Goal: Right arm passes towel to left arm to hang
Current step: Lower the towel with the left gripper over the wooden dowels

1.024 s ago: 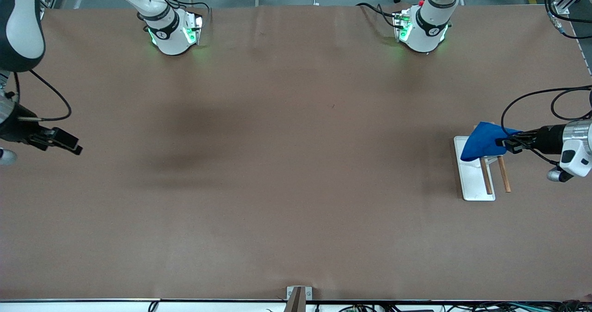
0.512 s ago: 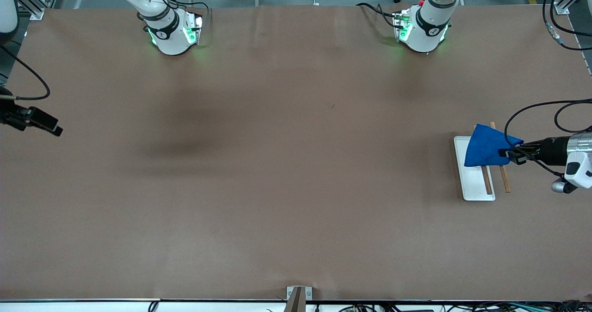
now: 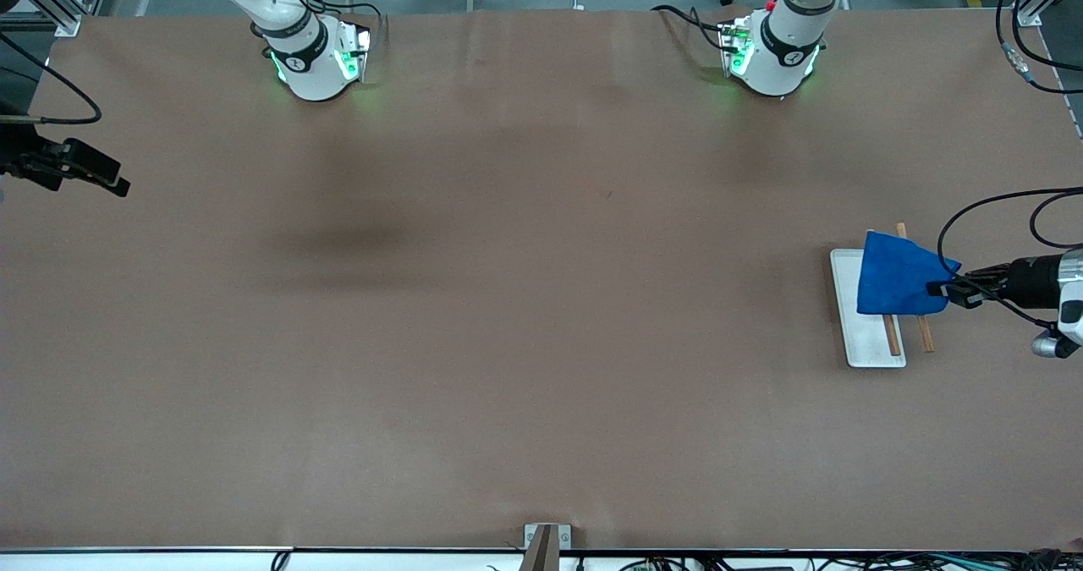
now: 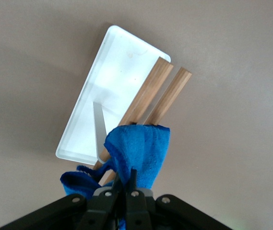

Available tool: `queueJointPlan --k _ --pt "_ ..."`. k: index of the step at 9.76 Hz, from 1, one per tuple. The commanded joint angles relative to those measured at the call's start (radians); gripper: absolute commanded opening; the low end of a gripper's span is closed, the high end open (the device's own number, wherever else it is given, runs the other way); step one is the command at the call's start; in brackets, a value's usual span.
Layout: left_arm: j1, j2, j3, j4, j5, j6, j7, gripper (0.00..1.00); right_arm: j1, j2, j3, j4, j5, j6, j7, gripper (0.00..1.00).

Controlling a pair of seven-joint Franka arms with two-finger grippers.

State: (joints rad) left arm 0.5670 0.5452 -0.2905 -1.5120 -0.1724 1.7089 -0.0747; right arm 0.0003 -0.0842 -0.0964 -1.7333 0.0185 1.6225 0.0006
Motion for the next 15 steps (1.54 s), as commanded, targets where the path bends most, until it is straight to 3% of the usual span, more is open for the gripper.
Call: queueJointPlan --k 1,10,12,13,14,15 --pt "0.007 0.062 -0.006 0.039 0.03 0.014 0.042 0.03 0.0 -0.026 0.0 -0.035 -0.017 0.02 -0.036 1.0" --pt "0.017 0.121 -0.006 0.098 0.111 0.014 0.159 0.06 -0.006 0.035 0.0 0.014 -0.014 0.082 -0.047 1.0" --pt "0.017 0.127 -0.006 0.116 0.117 0.014 0.164 0.12 -0.008 0.053 0.0 0.024 -0.008 0.094 -0.047 1.0" --pt "0.017 0.127 -0.006 0.116 0.117 0.014 0.164 0.38 -0.011 0.058 0.0 0.026 -0.008 0.097 -0.051 1.0" --pt "0.019 0.122 -0.006 0.115 0.122 0.014 0.167 0.99 -0.011 0.069 -0.002 0.032 -0.005 0.108 -0.065 1.0" --pt "0.02 0.118 -0.006 0.116 0.126 0.014 0.188 1.0 -0.013 0.075 -0.002 0.032 -0.005 0.112 -0.076 1.0"
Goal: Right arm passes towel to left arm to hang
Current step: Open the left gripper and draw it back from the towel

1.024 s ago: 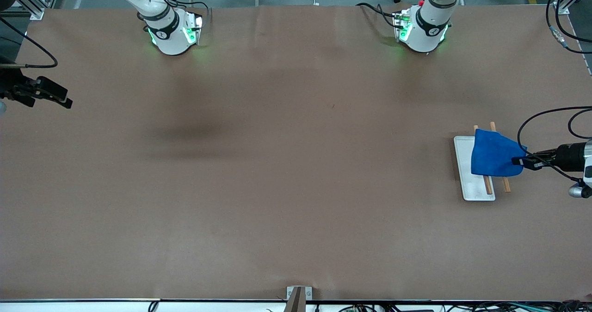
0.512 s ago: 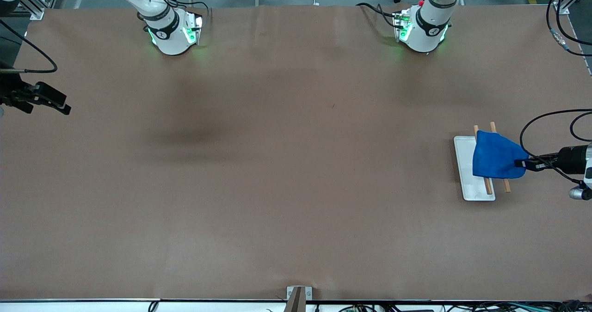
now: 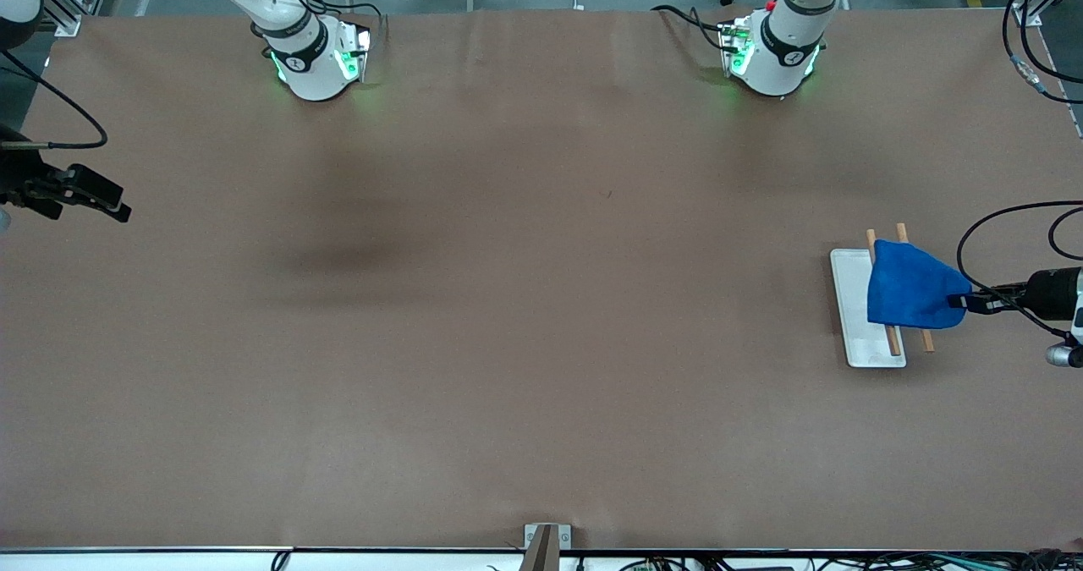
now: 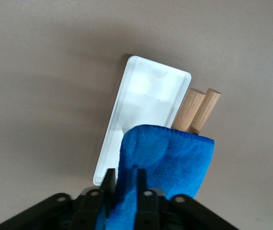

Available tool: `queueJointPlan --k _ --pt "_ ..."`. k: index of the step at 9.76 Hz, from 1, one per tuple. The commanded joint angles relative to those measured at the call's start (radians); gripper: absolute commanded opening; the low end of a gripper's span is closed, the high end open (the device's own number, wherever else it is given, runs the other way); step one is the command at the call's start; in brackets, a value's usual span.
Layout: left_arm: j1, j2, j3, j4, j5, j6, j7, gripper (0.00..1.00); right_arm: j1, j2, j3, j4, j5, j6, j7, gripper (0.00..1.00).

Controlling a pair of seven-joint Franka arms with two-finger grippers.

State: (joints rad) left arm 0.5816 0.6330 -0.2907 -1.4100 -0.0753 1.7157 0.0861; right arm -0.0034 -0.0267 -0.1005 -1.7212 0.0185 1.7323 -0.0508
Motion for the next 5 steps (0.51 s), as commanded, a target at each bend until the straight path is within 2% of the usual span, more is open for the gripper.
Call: queueJointPlan --k 1,4,5 --pt "0.009 0.024 -0.005 0.014 0.029 0.002 0.04 1.0 -0.01 0.022 0.001 0.022 -0.005 0.009 -0.029 1.0" --pt "-0.003 -0.07 -0.019 0.016 0.017 -0.069 0.008 1.0 -0.009 0.034 0.001 0.02 -0.003 0.026 -0.027 1.0" --pt "-0.003 -0.12 -0.062 0.014 0.022 -0.079 -0.052 1.0 -0.007 0.04 0.001 0.02 -0.002 0.032 -0.027 1.0"
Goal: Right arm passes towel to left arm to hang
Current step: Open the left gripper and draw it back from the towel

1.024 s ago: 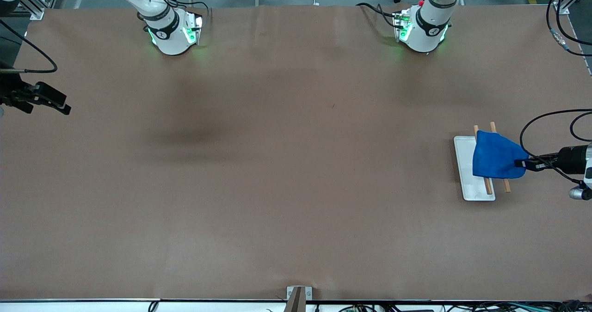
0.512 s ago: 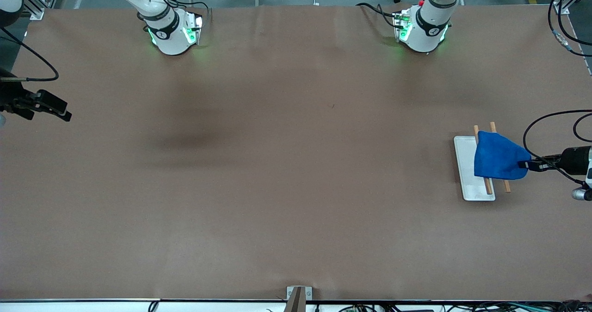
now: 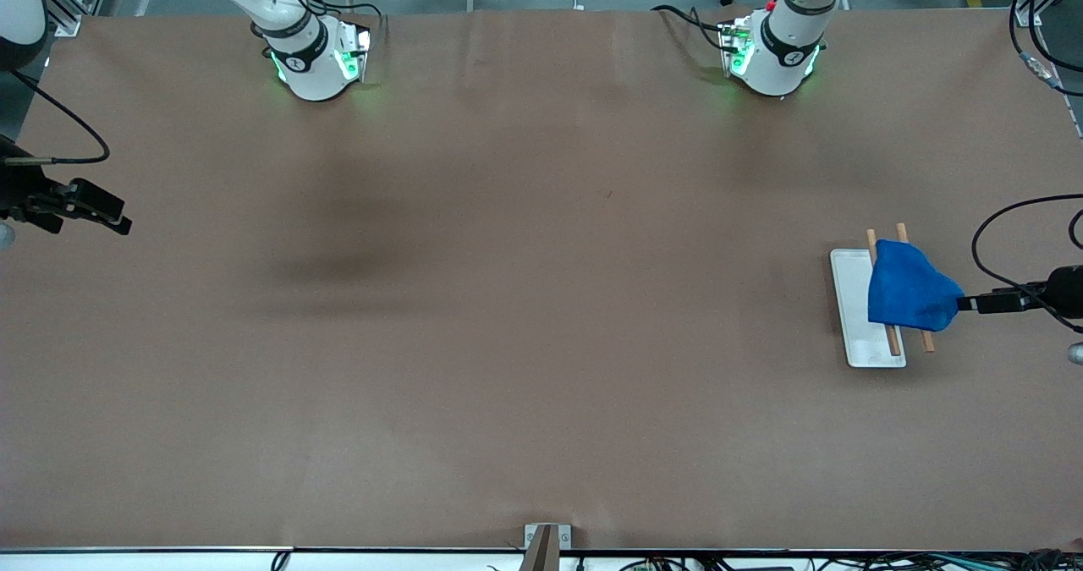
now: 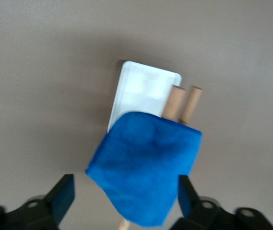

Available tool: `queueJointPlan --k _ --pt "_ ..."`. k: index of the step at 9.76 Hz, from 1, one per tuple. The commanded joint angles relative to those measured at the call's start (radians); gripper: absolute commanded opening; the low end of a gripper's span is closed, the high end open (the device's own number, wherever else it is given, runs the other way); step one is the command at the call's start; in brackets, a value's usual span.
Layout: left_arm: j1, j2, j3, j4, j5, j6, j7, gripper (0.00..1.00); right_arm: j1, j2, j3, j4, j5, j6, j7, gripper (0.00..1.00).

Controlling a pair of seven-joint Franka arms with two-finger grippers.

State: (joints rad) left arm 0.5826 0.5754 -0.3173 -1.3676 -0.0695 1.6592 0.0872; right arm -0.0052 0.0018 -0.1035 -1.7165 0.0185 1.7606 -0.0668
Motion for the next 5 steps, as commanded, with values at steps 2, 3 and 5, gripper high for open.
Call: queueJointPlan --k 2,3,5 --pt "-0.007 -0.164 -0.132 -0.03 0.026 -0.102 -0.203 1.0 -0.001 0.012 0.004 0.017 -0.002 0.007 -0.01 1.0" --pt "-0.007 -0.21 -0.184 -0.031 0.034 -0.11 -0.266 1.0 0.002 0.011 0.004 0.017 -0.003 0.005 -0.01 1.0" --pt "-0.007 -0.282 -0.294 -0.03 0.08 -0.122 -0.333 1.0 0.005 0.012 0.004 0.017 -0.017 0.002 -0.013 1.0"
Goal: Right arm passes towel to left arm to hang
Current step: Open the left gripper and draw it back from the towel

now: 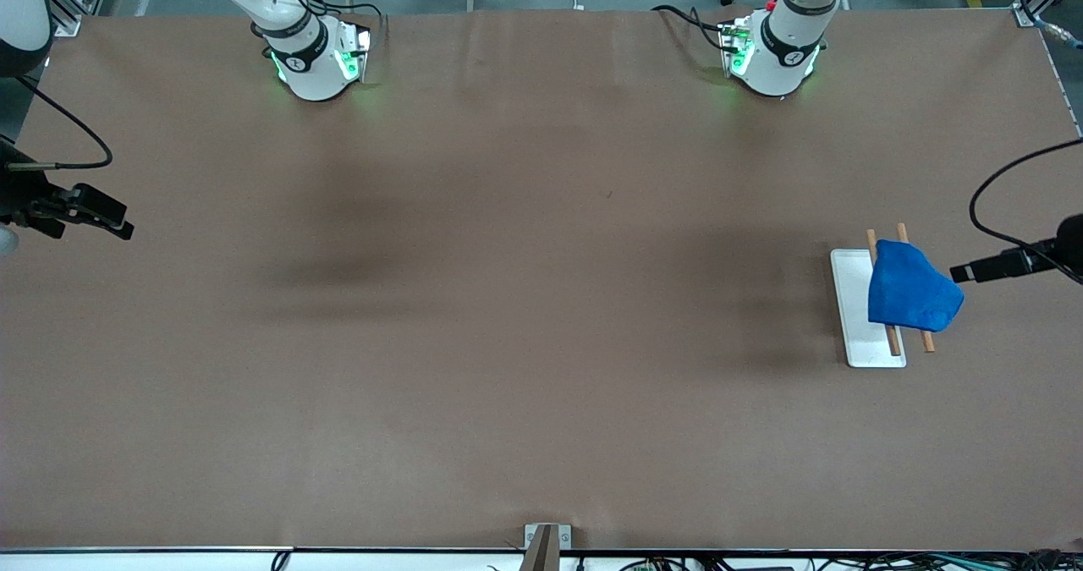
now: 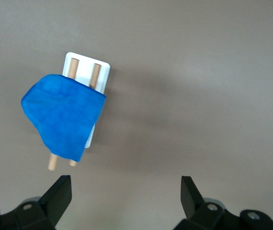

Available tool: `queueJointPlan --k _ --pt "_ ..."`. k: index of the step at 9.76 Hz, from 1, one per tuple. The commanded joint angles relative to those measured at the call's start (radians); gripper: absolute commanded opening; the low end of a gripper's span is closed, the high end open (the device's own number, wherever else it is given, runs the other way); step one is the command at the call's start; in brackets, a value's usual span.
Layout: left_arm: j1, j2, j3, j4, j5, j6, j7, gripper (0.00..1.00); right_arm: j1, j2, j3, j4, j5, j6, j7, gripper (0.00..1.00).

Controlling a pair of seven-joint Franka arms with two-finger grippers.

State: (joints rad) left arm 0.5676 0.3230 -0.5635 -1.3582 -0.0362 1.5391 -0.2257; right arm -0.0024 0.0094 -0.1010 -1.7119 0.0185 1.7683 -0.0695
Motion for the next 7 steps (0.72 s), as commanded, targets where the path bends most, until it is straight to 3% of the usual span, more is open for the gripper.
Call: queueJointPlan --k 1,3,5,7 --pt "0.009 -0.059 -0.099 -0.039 0.103 -0.002 -0.008 1.0 0.004 0.004 0.001 0.017 -0.017 -0.006 -0.01 1.0" --pt "0.012 -0.1 -0.151 -0.039 0.18 -0.004 0.024 1.0 0.002 0.003 0.001 0.04 -0.017 -0.012 -0.004 1.0" --pt "0.012 -0.111 -0.19 -0.012 0.173 -0.013 0.037 1.0 -0.001 0.003 0.001 0.054 -0.017 -0.021 0.0 1.0" --pt "-0.004 -0.192 -0.158 -0.009 0.165 -0.033 0.048 1.0 -0.005 0.009 0.001 0.093 -0.017 -0.081 -0.001 1.0"
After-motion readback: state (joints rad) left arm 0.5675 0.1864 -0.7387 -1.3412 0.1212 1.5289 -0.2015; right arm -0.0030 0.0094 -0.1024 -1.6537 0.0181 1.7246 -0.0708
